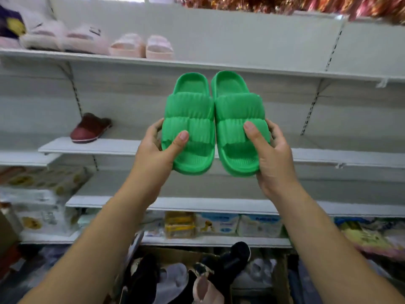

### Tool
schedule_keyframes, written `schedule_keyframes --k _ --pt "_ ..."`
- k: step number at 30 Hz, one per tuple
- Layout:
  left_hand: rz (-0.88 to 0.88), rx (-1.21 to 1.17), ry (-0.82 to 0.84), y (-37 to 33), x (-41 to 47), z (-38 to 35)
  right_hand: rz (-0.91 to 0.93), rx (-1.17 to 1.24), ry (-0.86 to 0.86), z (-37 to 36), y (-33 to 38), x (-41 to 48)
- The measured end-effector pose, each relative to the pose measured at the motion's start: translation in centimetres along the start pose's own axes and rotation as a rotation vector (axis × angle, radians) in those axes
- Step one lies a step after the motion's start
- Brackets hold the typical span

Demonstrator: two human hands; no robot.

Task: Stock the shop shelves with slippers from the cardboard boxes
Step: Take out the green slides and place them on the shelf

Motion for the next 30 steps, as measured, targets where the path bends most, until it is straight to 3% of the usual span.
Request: schedule_keyframes --k 10,18,22,26,30 --pt "-0.123 0.002 0.074 -7.2 13.9 -3.3 0.086 -0.095 -0.069 -4.5 7.1 10.9" --pt "0.102 0.025 0.121 -5.6 22.4 -5.1 -0.022 -0.179 -0.004 -7.2 8.6 16.9" --pt "0.145 0.022 0.377 -5.1 22.8 -5.7 -0.019 -0.300 0.072 -7.5 8.5 17.6" --pt "-0.016 0.259 0.504 -5.7 23.2 -4.9 0.019 -0.707 0.051 -6.9 8.5 17.4" --pt "-0.300 0.474 0.415 -6.9 23.8 -4.4 0.151 -0.885 -0.037 -6.8 9.4 17.6"
Point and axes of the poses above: each hand's wrist, its own x-axis towards the middle knuckle, its own z-axis out of the back of the hand, y = z × x, the point moved 8 cm from there along x, towards the middle knuckle, and after that the axes turned 5 degrees about -z, right-handed, at the moved point
